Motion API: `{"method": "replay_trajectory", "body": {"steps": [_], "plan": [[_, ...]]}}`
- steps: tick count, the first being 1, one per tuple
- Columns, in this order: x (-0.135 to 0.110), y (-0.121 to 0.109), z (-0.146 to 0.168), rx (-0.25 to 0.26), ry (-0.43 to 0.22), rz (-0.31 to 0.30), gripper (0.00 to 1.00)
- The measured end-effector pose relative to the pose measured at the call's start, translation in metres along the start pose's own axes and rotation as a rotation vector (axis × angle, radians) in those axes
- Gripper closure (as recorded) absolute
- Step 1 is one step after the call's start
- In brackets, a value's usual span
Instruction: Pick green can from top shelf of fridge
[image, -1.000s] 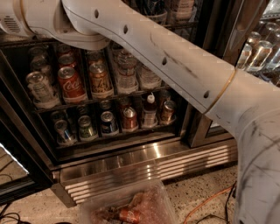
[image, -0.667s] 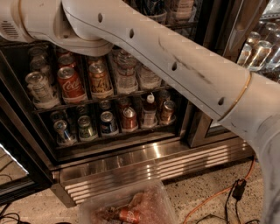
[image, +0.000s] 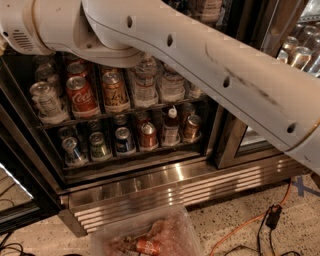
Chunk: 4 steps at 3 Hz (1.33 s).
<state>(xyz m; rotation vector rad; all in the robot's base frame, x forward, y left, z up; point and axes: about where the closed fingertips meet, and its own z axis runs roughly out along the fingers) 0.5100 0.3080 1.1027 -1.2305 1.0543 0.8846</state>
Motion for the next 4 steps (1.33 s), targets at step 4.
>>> {"method": "replay_trajectory", "body": {"steps": [4], "plan": [[0.044, -0.01, -0.077, 0.056, 0.146, 0.027, 1.0]]}}
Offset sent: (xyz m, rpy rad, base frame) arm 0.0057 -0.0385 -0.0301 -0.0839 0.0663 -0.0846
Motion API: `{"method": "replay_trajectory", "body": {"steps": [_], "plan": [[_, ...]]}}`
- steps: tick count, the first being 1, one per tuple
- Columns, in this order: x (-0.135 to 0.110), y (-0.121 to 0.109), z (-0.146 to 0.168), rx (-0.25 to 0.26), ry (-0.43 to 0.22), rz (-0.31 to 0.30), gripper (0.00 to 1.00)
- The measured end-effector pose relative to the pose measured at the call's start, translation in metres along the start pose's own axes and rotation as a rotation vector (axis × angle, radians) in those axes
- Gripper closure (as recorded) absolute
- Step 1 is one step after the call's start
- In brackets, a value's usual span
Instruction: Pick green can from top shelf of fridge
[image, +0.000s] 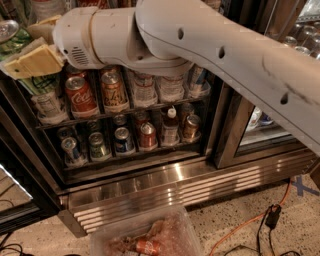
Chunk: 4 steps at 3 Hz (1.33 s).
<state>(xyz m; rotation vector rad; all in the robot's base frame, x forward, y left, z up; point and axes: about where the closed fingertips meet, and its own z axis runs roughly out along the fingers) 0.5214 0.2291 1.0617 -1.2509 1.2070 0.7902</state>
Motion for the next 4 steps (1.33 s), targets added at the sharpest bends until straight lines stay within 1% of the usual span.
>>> {"method": "replay_trajectory", "body": {"steps": [1, 2, 4], "plan": [[0.011, -0.005, -0.016, 0.014, 0.028, 0.003, 1.0], [0.017, -0.007, -0.025, 0.024, 0.045, 0.006, 1.0], [0.025, -0.006, -0.03, 0.034, 0.053, 0.019, 1.0]]}}
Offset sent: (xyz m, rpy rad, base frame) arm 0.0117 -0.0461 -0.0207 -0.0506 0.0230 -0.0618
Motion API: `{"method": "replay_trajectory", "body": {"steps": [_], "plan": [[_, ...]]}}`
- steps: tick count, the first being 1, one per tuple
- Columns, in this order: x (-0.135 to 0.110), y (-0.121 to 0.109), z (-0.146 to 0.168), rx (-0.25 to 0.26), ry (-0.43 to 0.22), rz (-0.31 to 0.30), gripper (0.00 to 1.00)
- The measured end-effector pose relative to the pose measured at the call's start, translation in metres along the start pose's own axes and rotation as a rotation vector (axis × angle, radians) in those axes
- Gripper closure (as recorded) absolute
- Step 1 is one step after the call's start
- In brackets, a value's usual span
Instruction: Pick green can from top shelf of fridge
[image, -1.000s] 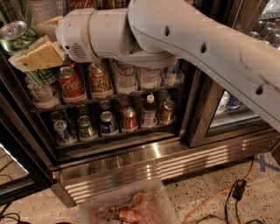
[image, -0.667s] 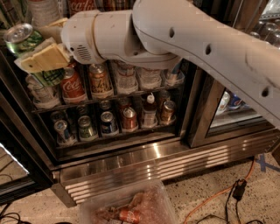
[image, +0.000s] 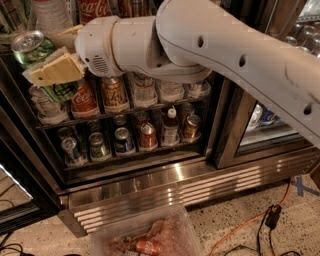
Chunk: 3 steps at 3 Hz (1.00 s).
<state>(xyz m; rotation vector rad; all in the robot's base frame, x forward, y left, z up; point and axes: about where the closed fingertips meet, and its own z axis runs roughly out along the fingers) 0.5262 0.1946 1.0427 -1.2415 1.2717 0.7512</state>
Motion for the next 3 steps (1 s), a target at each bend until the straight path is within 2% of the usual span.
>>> {"method": "replay_trajectory", "body": {"steps": [3], "plan": [[0.0112, 0.0022, -0.0053, 0.011, 0.007, 0.027, 1.0]]}}
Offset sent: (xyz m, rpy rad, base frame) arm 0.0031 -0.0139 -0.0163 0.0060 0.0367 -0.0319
